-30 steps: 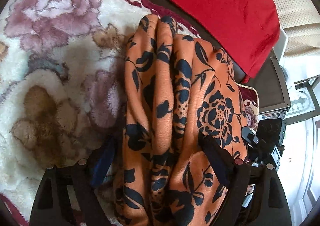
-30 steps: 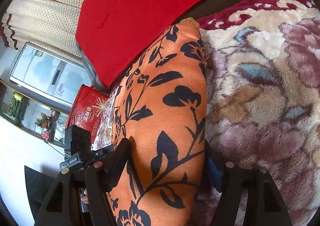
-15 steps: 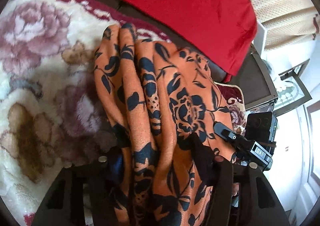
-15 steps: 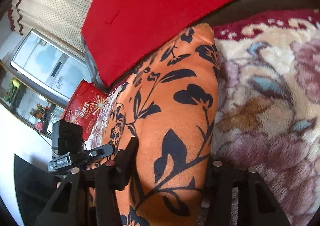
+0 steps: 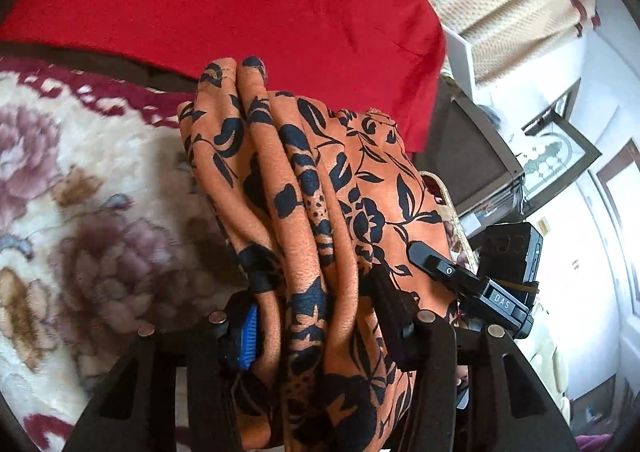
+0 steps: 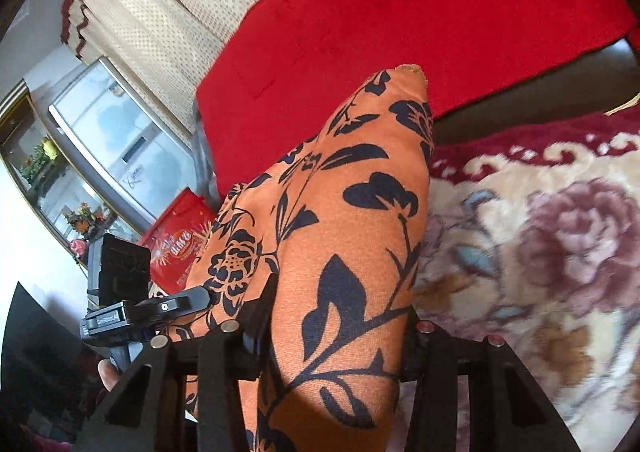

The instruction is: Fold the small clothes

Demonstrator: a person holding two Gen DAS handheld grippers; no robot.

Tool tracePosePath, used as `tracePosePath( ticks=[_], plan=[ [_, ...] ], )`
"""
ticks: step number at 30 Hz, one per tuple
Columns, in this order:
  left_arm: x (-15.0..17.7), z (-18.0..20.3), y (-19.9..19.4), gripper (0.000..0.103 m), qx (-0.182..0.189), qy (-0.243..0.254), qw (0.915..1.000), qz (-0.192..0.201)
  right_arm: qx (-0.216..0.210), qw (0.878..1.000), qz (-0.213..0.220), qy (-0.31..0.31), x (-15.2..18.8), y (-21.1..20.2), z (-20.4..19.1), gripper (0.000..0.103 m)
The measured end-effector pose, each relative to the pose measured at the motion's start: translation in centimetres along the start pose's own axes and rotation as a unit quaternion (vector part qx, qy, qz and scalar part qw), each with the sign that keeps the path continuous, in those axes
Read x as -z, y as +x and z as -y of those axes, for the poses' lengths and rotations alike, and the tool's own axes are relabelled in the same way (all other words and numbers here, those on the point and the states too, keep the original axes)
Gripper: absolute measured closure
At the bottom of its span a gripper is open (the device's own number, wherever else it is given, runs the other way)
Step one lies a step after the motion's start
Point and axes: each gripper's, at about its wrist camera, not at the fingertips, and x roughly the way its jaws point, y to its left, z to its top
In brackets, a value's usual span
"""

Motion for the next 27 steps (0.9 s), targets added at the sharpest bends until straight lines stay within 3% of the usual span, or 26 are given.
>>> tracePosePath(
  ticks=[9,14,21,27],
  plan=[
    [-0.5,4.1,4.9,0.052,-0.006,0.029,0.9992,-0.026,0.017,0.999,0.028,0.009,0.4,-4.3,2.5,0.056],
    [-0.5,5.4,8.1,0.052,-0.025,0.038,0.9977,-0.050,0.028,0.999,0.018,0.026,0.9,-5.3,5.1,0.056],
    [0.6,5.9,11.6,0.052,-0.068,0.041,0.9939,-0.077,0.038,0.998,-0.014,0.051,1.5,-3.5,7.3,0.056],
    [1.3,5.8,12.2,0.052,-0.076,0.037,0.9934,-0.078,0.039,0.996,-0.028,0.073,1.6,-1.7,8.8,0.056]
  ],
)
